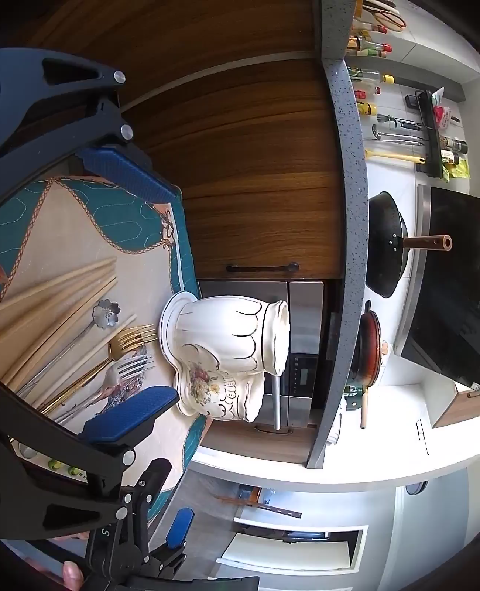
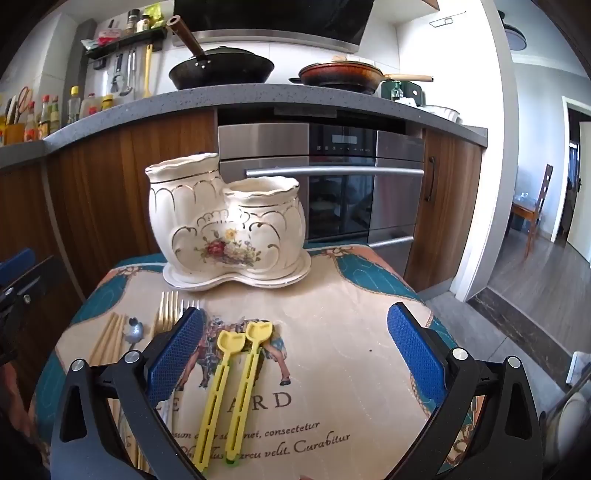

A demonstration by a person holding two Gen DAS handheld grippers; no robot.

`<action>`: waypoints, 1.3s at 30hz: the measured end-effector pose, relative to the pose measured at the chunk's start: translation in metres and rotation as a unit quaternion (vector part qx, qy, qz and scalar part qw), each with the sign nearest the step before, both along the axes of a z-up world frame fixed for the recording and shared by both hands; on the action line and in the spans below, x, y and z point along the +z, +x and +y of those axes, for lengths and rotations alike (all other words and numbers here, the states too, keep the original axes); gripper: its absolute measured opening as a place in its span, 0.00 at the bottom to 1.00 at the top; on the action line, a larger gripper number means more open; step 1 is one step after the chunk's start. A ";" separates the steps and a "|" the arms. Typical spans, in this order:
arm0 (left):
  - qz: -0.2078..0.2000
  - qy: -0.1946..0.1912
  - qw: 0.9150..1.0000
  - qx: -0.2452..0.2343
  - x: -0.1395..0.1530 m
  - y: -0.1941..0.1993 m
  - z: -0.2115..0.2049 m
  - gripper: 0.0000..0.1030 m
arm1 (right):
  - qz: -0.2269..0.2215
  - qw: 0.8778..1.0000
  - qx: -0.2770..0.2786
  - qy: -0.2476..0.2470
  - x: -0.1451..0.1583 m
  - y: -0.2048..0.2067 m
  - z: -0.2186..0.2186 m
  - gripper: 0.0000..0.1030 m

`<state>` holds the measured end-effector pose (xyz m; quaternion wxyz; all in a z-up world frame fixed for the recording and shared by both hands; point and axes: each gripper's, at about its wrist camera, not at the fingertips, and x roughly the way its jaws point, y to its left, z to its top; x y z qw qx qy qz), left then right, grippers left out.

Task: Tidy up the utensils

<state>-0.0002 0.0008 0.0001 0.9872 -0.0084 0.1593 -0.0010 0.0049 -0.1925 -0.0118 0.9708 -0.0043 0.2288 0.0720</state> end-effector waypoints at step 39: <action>0.006 0.009 1.000 0.003 -0.003 0.003 -0.001 0.95 | 0.004 1.000 0.003 -0.008 -0.002 0.001 0.004 0.96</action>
